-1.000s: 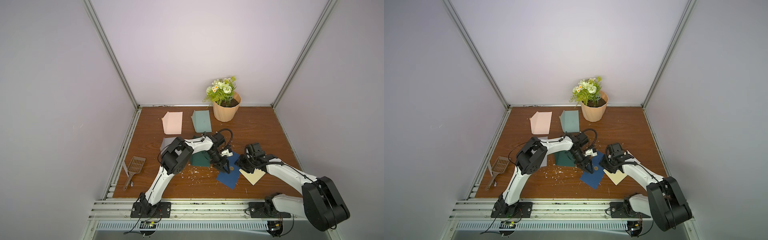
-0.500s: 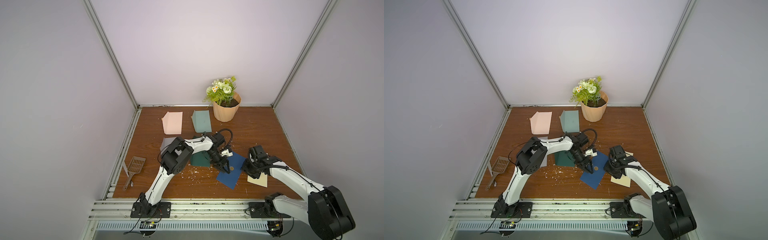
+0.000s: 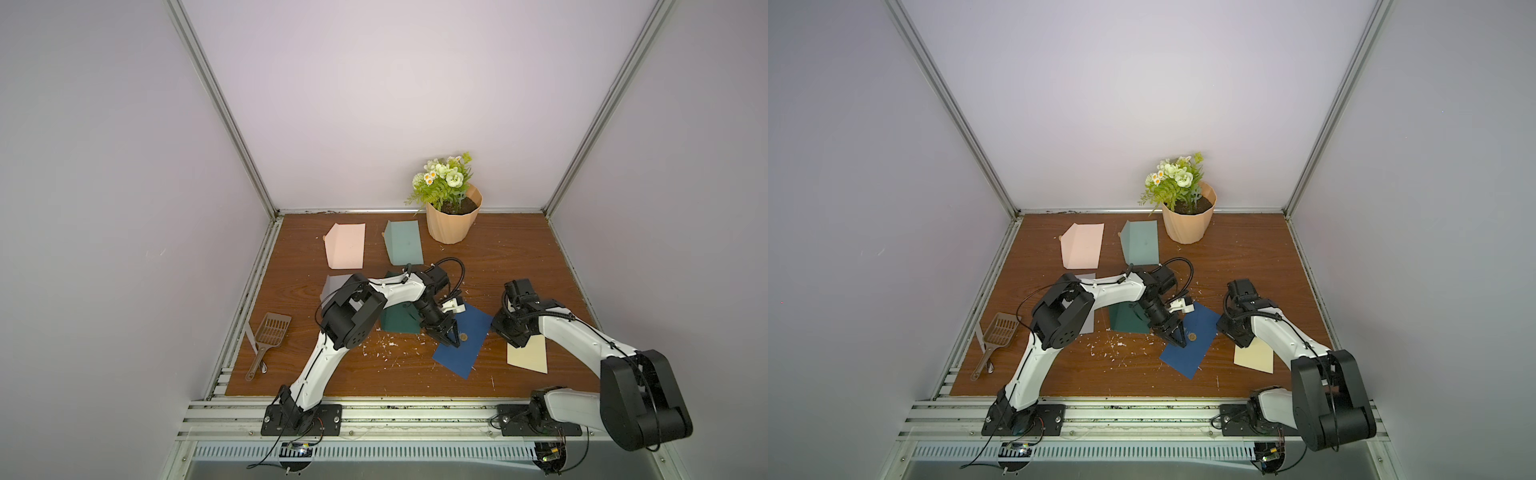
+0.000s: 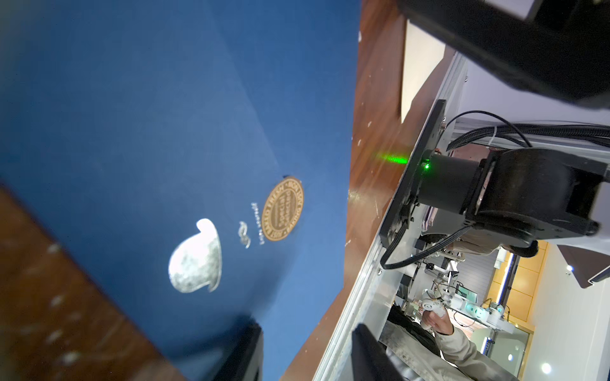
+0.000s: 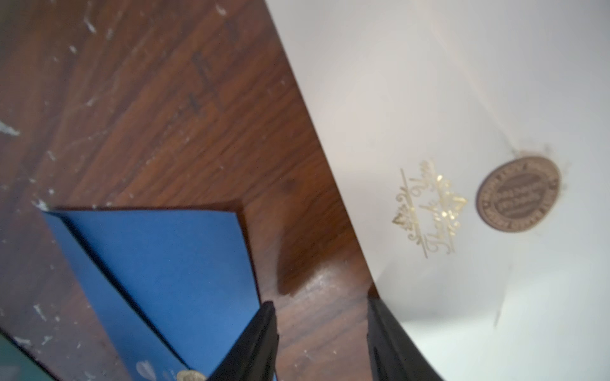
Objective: Open the envelope
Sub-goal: Adjust the envelope at the center of the board.
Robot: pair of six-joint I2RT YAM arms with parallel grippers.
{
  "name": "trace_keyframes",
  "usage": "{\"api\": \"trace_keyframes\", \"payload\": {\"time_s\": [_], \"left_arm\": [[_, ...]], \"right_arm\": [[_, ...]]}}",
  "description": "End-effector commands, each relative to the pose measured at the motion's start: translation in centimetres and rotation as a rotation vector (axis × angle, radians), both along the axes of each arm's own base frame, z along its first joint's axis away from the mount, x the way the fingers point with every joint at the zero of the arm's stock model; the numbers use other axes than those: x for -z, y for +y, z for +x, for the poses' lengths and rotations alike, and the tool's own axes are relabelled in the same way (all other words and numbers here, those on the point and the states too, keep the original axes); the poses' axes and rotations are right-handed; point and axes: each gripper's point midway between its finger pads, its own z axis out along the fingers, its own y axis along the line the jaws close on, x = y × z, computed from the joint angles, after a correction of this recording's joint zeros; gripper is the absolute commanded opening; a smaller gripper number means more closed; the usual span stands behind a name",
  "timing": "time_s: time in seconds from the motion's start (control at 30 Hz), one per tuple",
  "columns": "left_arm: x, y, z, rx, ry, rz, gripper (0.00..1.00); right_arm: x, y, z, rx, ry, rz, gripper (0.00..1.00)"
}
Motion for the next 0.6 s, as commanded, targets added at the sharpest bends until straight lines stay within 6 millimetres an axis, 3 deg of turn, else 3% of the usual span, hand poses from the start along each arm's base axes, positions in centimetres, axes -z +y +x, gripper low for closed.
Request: {"api": "trace_keyframes", "payload": {"time_s": [0.0, 0.27, 0.4, 0.57], "left_arm": [[2.7, 1.9, -0.1, 0.011, -0.044, 0.106, 0.47], [1.8, 1.4, 0.3, 0.017, -0.068, 0.080, 0.47], [0.0, 0.6, 1.4, 0.015, -0.132, 0.043, 0.47], [-3.9, -0.5, 3.2, -0.004, -0.228, -0.024, 0.48]], "right_arm": [[0.8, -0.9, -0.4, -0.020, 0.064, -0.050, 0.50], [0.5, -2.3, -1.4, 0.002, 0.069, -0.087, 0.50], [-0.3, -1.3, -0.5, -0.013, 0.032, -0.035, 0.53], [-2.9, 1.4, 2.3, -0.061, -0.106, 0.088, 0.57]]}}
